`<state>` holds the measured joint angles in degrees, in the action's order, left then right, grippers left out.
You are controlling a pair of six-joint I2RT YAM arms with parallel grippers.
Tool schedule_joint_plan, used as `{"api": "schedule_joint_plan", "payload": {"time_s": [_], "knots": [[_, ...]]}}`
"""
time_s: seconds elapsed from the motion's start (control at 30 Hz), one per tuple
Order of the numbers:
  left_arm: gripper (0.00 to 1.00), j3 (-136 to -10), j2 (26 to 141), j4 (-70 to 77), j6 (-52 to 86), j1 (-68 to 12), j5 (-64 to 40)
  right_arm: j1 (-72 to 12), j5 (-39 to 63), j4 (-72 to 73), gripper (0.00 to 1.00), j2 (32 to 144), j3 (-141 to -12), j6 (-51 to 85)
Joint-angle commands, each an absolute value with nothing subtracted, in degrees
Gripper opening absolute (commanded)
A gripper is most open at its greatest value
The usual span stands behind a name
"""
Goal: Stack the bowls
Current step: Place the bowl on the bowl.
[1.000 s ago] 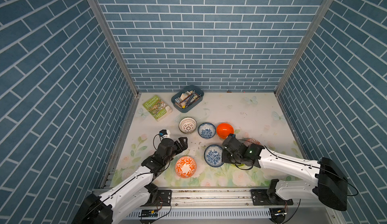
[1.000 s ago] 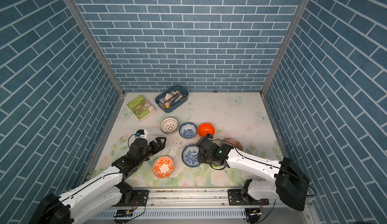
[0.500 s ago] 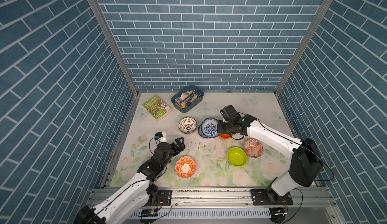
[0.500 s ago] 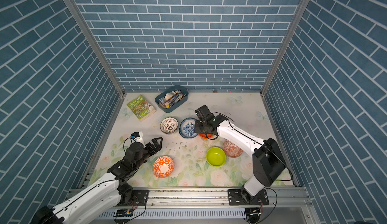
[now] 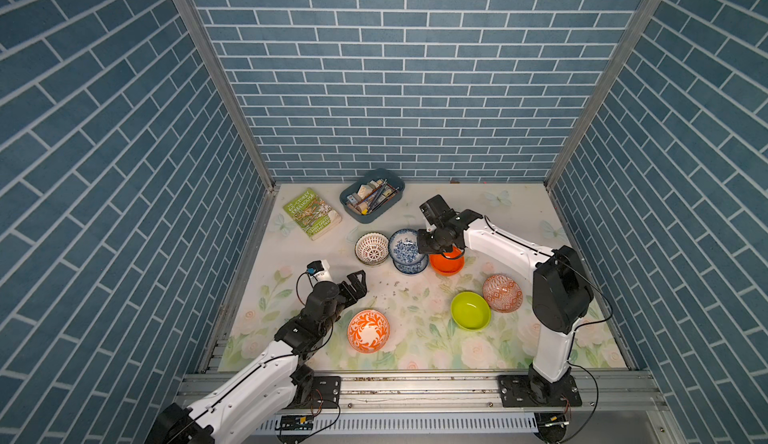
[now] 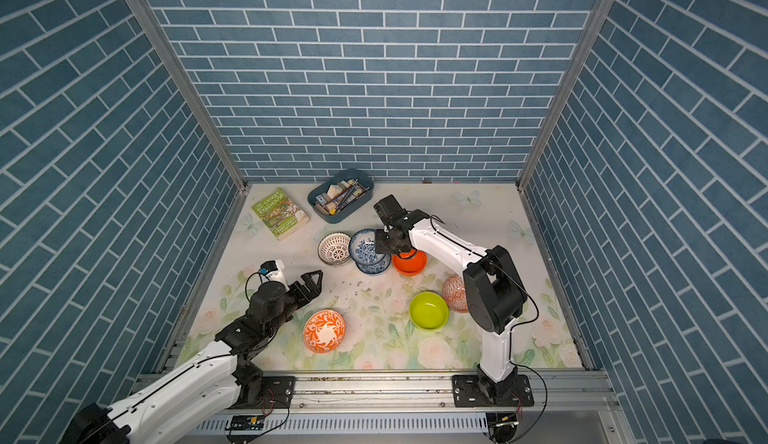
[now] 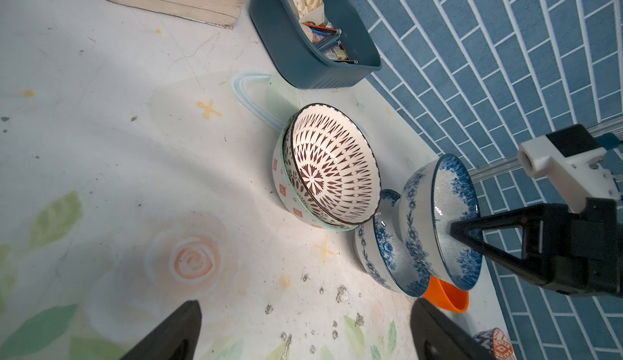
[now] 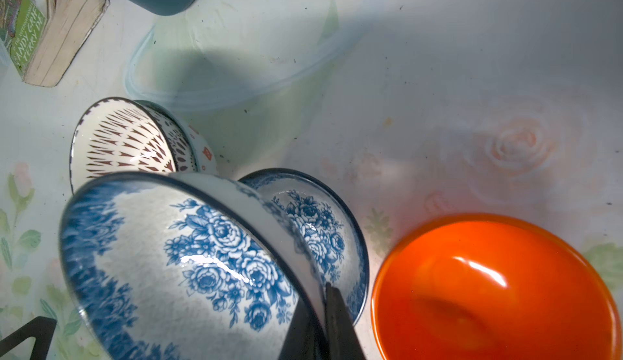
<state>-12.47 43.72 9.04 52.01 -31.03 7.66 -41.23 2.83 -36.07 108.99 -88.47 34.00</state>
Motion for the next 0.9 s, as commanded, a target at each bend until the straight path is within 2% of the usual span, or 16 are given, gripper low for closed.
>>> {"api": "schedule_joint_plan", "payload": {"time_s": [0.0,0.87], "knots": [[1.00,-11.6,43.7,10.2,51.1,-30.9,7.6,-41.1,3.4,-37.9,0.00,110.7,-90.8,32.1],[1.00,-10.7,42.2,10.8,51.2,-30.8,8.0,-39.6,2.7,-37.9,0.00,111.0,-87.4,30.3]]}}
